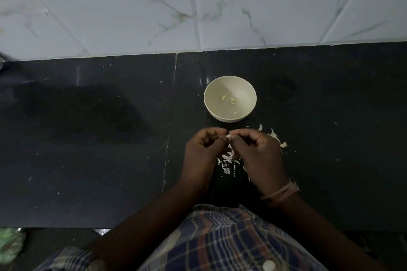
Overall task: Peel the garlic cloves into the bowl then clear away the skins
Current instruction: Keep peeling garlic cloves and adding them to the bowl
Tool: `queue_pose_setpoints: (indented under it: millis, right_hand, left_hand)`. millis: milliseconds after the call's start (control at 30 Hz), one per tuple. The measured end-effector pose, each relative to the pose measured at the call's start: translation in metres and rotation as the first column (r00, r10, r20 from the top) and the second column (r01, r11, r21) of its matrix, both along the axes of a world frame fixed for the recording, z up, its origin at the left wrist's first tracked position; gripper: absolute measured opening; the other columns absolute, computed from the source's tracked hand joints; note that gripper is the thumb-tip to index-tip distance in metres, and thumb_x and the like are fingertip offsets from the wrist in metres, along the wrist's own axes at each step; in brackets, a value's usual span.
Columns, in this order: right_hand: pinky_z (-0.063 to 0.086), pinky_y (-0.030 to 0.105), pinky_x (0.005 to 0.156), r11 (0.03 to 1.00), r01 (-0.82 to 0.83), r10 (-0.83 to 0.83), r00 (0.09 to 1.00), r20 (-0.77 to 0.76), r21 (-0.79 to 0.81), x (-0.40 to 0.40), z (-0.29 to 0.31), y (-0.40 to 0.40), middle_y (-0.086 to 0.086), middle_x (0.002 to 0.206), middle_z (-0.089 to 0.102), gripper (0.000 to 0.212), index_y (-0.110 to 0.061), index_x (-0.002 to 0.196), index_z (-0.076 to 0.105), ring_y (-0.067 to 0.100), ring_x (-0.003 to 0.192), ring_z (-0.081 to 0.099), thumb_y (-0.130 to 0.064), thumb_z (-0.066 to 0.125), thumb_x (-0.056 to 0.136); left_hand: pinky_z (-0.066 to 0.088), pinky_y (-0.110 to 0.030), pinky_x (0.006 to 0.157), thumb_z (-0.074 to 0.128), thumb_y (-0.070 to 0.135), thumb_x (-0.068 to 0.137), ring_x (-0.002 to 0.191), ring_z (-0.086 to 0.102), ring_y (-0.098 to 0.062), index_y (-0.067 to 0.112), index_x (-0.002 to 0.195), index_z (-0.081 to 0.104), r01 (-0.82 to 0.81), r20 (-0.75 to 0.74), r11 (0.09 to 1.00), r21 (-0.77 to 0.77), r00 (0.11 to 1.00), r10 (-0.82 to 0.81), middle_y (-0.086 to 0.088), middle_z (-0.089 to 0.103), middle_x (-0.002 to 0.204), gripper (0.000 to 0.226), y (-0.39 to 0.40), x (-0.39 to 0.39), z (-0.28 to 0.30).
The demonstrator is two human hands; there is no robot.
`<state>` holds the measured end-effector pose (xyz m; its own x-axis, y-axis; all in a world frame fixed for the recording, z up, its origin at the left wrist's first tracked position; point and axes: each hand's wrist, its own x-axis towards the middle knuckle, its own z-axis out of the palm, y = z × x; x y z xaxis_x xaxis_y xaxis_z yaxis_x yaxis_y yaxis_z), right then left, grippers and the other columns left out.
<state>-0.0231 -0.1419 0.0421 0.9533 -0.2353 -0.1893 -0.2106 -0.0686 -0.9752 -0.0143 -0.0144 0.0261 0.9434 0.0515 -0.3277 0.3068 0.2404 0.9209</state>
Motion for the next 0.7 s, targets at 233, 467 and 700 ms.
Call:
queue_pose_setpoints:
  millis: [233,467,700]
  right_hand:
    - [0.059,0.027,0.071,0.995,-0.010,0.010,1.000,0.004,-0.094,-0.001,-0.001,0.001,-0.004,0.081,0.076,0.008,-0.016,0.093,0.077,0.008,0.076,0.072,-0.011,0.073,0.089]
    - [0.053,0.015,0.069,0.971,-0.025,0.034,0.999,0.036,-0.240,-0.002,-0.003,0.000,-0.008,0.083,0.074,0.005,-0.017,0.092,0.077,0.001,0.077,0.068,-0.015,0.074,0.089]
    - [0.054,0.015,0.074,0.963,-0.100,0.108,0.994,0.021,-0.250,-0.002,0.000,-0.005,-0.010,0.086,0.076,0.010,-0.017,0.096,0.080,0.000,0.082,0.070,-0.014,0.073,0.090]
  left_hand:
    - [0.054,-0.023,0.068,0.070,0.000,0.090,0.075,0.069,-0.010,0.014,0.095,0.073,0.015,0.142,0.956,0.292,0.988,-0.059,0.001,0.075,0.085,0.015,0.001,-0.002,0.008]
    - [0.055,-0.022,0.066,0.074,0.005,0.087,0.074,0.070,-0.005,0.020,0.093,0.072,0.015,0.203,0.872,0.489,0.970,-0.130,0.009,0.074,0.084,0.016,0.000,-0.003,0.011]
    - [0.047,-0.012,0.062,0.075,0.006,0.081,0.070,0.066,-0.001,0.025,0.089,0.070,0.055,0.222,0.768,0.638,0.942,-0.251,0.014,0.070,0.078,0.021,0.007,0.006,0.016]
